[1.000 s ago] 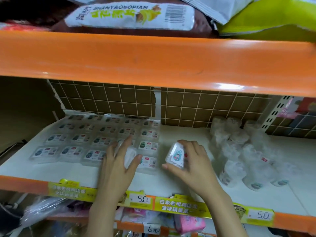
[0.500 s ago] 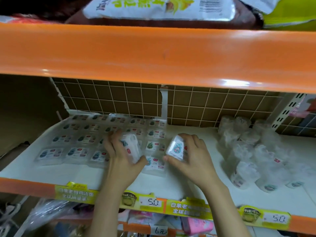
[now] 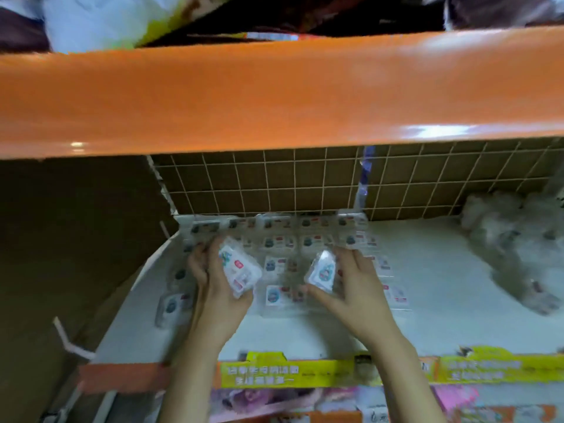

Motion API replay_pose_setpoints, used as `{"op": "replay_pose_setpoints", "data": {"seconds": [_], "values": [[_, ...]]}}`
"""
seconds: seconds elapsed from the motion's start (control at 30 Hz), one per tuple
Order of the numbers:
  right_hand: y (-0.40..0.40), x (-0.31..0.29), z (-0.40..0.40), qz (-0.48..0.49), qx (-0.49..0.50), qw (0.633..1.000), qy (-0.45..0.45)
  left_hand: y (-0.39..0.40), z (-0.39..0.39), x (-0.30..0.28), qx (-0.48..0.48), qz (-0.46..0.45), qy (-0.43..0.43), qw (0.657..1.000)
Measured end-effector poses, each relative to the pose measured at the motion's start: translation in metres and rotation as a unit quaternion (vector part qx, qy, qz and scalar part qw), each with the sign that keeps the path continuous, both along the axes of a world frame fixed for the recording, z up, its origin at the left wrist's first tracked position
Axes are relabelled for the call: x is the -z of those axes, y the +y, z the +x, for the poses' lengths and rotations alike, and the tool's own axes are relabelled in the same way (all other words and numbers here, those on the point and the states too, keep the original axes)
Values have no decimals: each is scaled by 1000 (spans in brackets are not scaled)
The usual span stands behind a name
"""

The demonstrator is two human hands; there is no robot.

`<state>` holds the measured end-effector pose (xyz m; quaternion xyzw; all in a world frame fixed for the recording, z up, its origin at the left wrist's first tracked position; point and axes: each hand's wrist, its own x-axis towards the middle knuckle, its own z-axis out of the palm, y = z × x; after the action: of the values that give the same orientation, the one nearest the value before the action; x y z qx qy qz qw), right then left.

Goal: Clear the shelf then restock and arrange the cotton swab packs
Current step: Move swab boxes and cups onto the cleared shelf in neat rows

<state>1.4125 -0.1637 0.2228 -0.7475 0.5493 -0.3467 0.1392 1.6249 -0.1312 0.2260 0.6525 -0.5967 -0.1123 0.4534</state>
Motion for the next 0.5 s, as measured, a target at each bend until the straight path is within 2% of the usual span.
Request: {"op": "replay_pose_setpoints", "data": {"seconds": [0.17, 0.3, 0.43, 0.5], "values": [[9, 2, 24, -1, 25, 1000, 6, -2, 25, 1, -10, 6, 28, 1000], [13, 0, 35, -2, 30, 999, 21, -3, 43, 1, -30, -4, -53, 998], [17, -1, 42, -20, 28, 999, 22, -3, 58, 5, -20, 10, -24, 999], [19, 1, 47, -28, 25, 999, 19, -2, 64, 7, -15, 3, -57, 998]]}}
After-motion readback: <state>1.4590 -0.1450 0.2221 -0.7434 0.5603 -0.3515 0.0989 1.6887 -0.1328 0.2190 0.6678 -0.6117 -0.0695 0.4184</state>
